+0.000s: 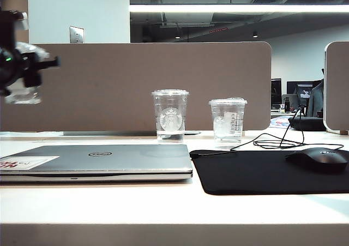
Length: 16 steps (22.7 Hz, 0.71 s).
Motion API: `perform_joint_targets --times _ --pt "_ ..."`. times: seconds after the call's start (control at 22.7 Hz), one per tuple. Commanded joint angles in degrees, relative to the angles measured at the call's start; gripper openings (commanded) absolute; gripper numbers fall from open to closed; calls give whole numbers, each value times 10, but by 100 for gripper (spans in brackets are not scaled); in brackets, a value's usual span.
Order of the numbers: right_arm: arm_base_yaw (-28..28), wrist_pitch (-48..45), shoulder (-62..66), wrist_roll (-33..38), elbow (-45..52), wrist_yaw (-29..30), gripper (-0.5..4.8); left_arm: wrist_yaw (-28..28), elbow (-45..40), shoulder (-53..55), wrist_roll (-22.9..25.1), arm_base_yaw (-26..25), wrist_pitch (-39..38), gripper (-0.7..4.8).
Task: Pick up the coffee cup on the left and place it on the left side of the laptop.
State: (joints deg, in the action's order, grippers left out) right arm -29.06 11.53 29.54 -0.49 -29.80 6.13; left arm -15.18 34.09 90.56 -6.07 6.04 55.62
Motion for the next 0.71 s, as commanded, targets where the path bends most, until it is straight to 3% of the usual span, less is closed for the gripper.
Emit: perform_joint_targets --times 0.04,0.31,0.44,0.71 --pt "0 -7 -1 -2 -4 2 -3 -5 -37 -6 -5 -16 49 132" --pt "0 -6 -1 -2 -4 2 -3 -3 -96 -5 -37 -59 70 129" --pt "0 -6 -1 -2 -4 4 -3 44 -105 -1 -38 -88 76 129" --pt "0 -5 -1 -2 -4 6 -3 76 -102 31 -39 -107 91 129"
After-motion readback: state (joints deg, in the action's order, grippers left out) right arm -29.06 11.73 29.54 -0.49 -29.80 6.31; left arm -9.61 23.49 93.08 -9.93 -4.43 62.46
